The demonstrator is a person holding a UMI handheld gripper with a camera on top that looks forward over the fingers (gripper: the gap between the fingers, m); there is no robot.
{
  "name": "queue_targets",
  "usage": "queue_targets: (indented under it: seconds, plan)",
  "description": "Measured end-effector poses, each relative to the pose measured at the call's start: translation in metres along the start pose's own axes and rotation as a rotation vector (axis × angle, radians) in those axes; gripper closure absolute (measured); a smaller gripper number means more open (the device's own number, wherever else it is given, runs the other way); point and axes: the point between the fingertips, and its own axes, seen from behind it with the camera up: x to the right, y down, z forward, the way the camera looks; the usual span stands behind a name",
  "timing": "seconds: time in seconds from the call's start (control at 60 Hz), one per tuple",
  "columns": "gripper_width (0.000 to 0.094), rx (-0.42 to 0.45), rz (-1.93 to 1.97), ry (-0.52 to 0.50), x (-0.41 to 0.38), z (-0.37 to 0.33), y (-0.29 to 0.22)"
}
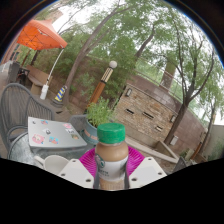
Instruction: Pour water
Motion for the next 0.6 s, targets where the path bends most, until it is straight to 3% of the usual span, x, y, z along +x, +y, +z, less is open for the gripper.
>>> queue_targets:
  seconds: [0.333, 0.35, 0.6]
  plan:
    - [0.0586, -0.048, 0.460, -0.094, -0.021, 0.004, 0.112]
    - [0.0589, -0.013, 0.472, -0.082, -0.013, 0.000, 0.106]
    - [0.0575, 0.006, 0.505, -0.071, -0.012, 0.005, 0.109]
